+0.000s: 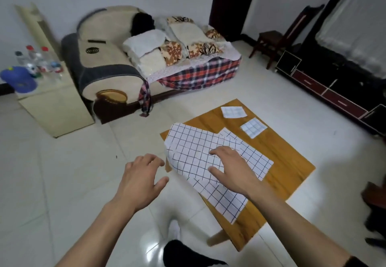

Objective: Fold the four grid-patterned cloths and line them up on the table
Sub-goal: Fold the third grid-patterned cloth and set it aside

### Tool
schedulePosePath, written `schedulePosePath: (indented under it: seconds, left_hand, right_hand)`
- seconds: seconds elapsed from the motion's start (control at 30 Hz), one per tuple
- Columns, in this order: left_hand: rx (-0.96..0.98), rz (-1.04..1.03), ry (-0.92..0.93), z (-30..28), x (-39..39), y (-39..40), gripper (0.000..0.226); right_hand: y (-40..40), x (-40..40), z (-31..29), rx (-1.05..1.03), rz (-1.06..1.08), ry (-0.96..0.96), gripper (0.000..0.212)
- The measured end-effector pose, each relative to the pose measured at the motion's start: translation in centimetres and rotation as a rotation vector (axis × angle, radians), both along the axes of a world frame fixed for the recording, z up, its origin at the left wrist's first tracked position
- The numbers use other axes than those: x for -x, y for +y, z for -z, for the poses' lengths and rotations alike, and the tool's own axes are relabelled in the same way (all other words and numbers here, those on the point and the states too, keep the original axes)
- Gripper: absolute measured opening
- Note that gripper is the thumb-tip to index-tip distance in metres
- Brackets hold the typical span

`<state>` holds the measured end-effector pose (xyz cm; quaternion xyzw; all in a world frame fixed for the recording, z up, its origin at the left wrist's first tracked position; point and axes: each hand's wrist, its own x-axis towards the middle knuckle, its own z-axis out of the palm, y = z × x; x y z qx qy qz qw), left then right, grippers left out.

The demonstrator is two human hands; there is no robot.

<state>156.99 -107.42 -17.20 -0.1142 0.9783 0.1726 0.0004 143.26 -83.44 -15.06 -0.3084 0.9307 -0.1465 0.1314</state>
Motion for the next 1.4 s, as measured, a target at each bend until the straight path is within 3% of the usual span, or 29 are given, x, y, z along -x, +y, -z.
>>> schedulePosePath:
  seconds: [0.37, 0.6, 0.93, 1.13, 1.4]
  left_hand:
    - [0.073, 0.088, -0.122, 1.1, 10.8, -5.8, 0.041]
    - [0.073, 0.218, -0.167, 2.6, 17.8, -6.3, 0.041]
    - [0.087, 0.453, -0.275, 6.8, 24.9, -11.6, 0.038]
    - [0.058, 0.648, -0.35, 11.2, 28.3, -16.6, 0.038]
    - [-0.03, 0.728, -0.332, 22.7, 31.5, -20.0, 0.036]
  right_hand:
    - [-5.5, 10.2, 4.6, 0.141, 0.174, -0.137, 0.047]
    - [-5.6, 11.0, 6.4, 0.098, 0.244, -0.156, 0.049]
    - [-8.9, 10.0, 9.0, 0.04, 0.539, -0.221, 0.059]
    - [-13.9, 8.1, 12.3, 0.026, 0.698, -0.223, 0.053]
    - [-19.5, 7.3, 24.1, 0.038, 0.766, -0.294, 0.053]
